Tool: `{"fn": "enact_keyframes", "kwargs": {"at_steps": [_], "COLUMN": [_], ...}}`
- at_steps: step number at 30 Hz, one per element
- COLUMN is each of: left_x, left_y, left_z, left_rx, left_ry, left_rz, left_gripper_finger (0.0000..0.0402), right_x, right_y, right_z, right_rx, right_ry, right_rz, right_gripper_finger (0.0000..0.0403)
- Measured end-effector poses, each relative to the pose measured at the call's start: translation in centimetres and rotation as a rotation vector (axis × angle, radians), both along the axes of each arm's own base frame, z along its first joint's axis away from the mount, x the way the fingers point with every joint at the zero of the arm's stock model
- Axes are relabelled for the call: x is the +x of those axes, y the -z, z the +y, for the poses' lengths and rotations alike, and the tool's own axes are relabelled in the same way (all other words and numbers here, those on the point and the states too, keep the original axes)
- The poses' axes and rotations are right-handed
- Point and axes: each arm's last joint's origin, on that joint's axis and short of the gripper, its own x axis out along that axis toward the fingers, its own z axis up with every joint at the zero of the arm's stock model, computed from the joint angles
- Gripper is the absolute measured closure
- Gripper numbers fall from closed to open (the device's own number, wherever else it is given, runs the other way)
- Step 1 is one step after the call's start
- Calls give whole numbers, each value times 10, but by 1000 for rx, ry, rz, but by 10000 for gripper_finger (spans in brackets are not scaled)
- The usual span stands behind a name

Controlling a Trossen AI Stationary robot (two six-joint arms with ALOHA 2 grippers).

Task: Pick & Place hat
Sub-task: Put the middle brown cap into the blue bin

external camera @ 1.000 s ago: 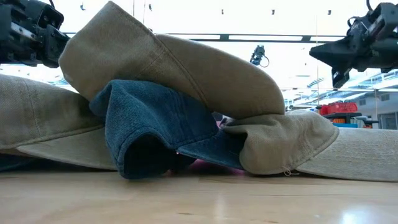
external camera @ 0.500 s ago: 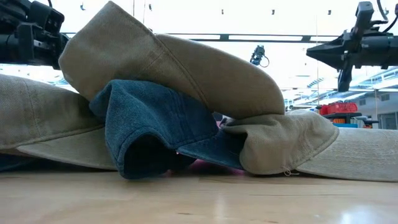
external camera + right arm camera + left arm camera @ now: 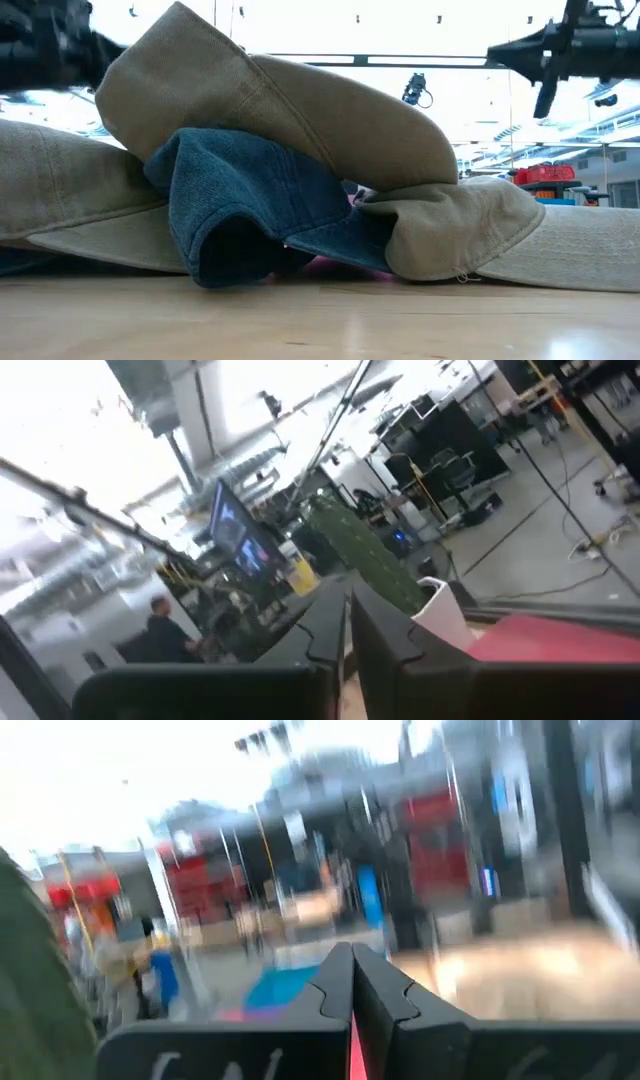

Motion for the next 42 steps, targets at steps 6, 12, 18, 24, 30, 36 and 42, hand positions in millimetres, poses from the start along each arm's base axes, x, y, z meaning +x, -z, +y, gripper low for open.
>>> {"fn": "enact_keyframes", "kwargs": {"at_steps": [6,12,18,24,30,36,42], "left_x": [-24,-36,-35,-21,12,40,56], "left_y": [-37,-46,-59,-103,-159,-211,-238], "left_z": [3,5,4,4,4,2,0], "left_rx": [-214,-316,-406,-315,-294,-310,-390], "left_ry": [32,45,115,35,10,43,130], "left_rz": [-503,-685,-696,-593,-422,-386,-406], "left_gripper_finger": [399,399,399,399,399,399,399], "right_x": [14,28,41,44,36,27,36], "right_y": [-25,-51,-93,-120,-150,-184,-199], "right_z": [4,8,12,12,12,14,15], "right_rx": [-82,-173,-394,-434,-422,-488,-491], "right_ry": [-15,-69,-96,-77,-70,-59,-100], "right_rz": [63,84,82,40,-49,-32,90], "right_gripper_finger": [393,399,398,398,398,399,399]}}
